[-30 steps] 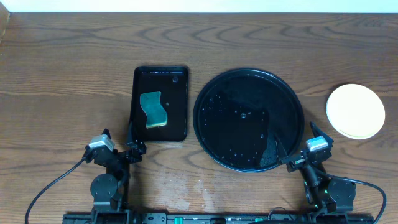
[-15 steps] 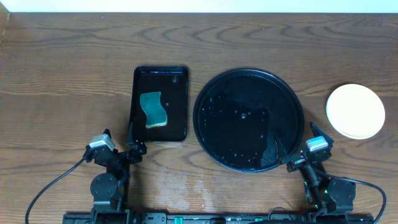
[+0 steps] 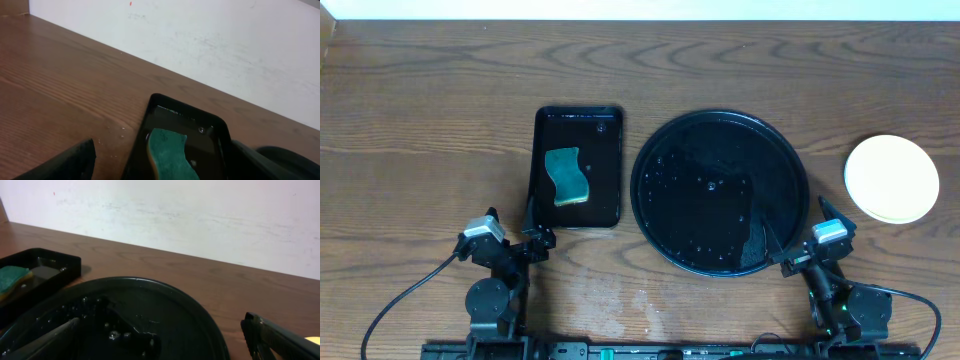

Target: Clean dirty plates on tray and stack at the side

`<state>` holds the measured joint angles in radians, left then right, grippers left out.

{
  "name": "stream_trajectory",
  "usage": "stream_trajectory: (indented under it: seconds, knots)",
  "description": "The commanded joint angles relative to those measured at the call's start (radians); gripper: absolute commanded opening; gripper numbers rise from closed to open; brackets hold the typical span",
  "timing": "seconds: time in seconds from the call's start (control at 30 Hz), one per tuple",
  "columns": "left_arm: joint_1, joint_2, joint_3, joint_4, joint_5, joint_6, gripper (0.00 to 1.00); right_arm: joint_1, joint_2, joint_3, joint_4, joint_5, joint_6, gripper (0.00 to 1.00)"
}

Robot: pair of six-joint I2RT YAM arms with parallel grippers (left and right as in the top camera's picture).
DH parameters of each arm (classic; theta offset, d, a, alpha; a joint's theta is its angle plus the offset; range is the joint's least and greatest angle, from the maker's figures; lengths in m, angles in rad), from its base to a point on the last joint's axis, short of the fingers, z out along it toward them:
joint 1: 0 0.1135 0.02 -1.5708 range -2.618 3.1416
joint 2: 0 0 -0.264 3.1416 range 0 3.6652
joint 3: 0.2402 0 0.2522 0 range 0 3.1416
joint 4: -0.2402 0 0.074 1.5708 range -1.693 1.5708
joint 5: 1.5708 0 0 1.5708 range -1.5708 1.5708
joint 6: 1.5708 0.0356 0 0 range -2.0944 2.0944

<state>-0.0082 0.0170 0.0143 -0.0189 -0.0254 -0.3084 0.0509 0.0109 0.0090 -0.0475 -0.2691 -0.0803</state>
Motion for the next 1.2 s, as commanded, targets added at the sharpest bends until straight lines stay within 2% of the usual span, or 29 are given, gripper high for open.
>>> stream_trajectory:
  seconds: [0.0, 1.17]
  knots:
    - [0.004, 0.001, -0.010, -0.051, -0.013, 0.020, 0.84, 0.009, -0.006, -0.003, -0.001, 0.003, 0.005, 0.99]
    - [0.004, -0.013, -0.010, -0.051, -0.013, 0.020, 0.84, 0.009, -0.006, -0.003, -0.001, 0.003, 0.005, 0.99]
